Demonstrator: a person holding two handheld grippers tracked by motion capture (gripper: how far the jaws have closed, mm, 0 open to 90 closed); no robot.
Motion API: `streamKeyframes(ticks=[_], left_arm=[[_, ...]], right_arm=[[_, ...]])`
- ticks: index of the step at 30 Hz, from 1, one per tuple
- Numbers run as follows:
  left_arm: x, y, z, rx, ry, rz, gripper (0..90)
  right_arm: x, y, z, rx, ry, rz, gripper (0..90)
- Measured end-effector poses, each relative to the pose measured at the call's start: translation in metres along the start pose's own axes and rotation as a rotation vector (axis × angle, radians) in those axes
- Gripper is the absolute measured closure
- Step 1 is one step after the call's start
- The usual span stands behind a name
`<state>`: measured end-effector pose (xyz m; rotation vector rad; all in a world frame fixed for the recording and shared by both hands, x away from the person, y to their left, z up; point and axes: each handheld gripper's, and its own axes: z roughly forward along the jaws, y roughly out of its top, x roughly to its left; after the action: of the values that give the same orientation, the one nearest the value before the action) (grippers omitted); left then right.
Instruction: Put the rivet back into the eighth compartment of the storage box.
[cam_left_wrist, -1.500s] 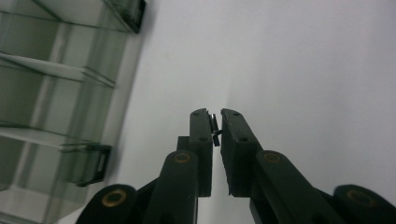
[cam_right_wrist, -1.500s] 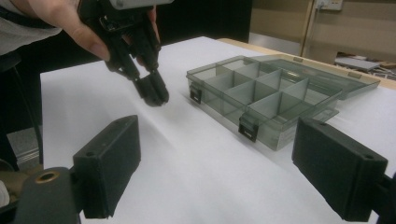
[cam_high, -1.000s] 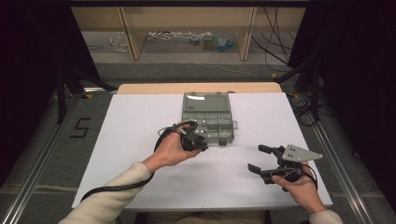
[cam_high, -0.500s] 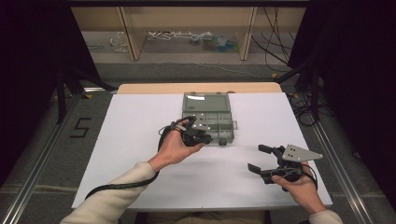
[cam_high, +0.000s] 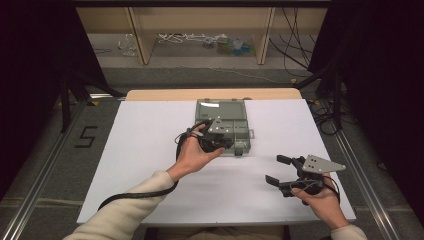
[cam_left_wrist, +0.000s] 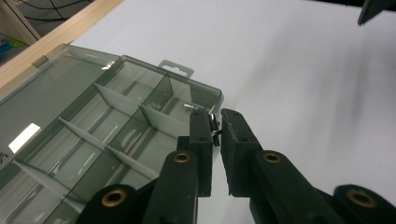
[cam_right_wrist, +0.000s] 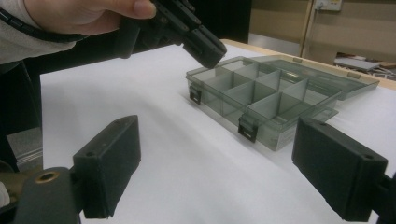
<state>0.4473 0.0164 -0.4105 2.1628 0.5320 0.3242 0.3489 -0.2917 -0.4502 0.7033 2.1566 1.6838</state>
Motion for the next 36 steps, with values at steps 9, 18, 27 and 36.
streamKeyframes(ticks=[9,18,27,36], left_arm=[[0.002,0.007,0.004,-0.045,0.011,-0.021,82.9],[0.001,0.012,0.007,-0.066,0.029,-0.026,82.9],[-0.001,0.018,0.015,-0.085,0.025,-0.037,82.9],[0.003,0.023,0.021,-0.094,0.02,-0.047,82.9]], right_arm=[[0.0,0.0,0.0,0.0,0.0,0.0,16.5],[0.001,0.0,-0.001,0.016,-0.005,0.004,16.5],[0.001,0.001,-0.002,0.015,-0.003,0.005,16.5],[0.001,0.001,-0.002,0.015,-0.006,0.003,16.5]])
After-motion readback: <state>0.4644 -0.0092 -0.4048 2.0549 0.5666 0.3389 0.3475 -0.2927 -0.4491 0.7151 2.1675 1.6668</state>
